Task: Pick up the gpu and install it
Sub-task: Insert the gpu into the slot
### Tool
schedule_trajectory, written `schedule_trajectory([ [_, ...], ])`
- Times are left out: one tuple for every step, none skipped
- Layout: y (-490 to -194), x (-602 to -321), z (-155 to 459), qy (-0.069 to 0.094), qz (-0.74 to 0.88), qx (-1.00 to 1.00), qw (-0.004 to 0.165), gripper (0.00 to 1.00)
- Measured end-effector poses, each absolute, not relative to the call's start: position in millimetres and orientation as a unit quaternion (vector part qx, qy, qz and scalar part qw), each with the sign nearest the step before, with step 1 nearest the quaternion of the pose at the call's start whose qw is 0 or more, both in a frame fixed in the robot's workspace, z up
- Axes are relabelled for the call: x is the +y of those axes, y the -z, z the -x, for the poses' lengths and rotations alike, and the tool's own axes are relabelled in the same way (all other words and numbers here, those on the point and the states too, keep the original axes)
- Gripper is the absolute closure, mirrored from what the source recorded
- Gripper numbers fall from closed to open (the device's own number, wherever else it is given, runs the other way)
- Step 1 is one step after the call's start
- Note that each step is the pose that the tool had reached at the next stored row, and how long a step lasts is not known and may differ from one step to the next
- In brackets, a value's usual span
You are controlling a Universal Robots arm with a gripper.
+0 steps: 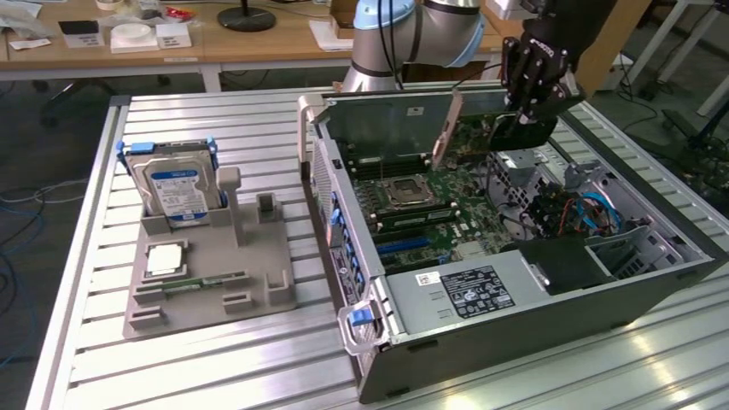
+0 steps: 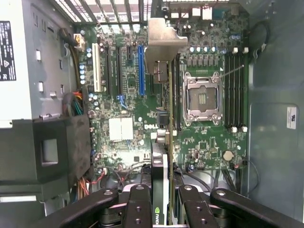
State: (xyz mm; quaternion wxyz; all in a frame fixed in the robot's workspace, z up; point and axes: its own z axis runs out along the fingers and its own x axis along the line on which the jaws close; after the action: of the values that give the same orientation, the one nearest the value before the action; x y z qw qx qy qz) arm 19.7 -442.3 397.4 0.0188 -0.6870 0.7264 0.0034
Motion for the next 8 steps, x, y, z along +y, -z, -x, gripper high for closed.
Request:
schedule_trajectory([
  [-397, -442, -18, -0.003, 0.687, 0.726, 0.019, 0.73],
  [-397, -443, -17, -0.003, 0.687, 0.726, 0.019, 0.73],
  [-397, -443, -15, -0.003, 0.687, 0.726, 0.019, 0.73],
  [-397, -443, -14, -0.003, 0.687, 0.726, 0.019, 0.73],
  [-397, -443, -12, -0.003, 0.687, 0.726, 0.019, 0.73],
  [-397, -443, -10, -0.003, 0.687, 0.726, 0.019, 0.73],
  [-397, -443, -8, -0.003, 0.687, 0.726, 0.019, 0.73],
  [-397, -443, -6, -0.003, 0.687, 0.726, 0.019, 0.73],
])
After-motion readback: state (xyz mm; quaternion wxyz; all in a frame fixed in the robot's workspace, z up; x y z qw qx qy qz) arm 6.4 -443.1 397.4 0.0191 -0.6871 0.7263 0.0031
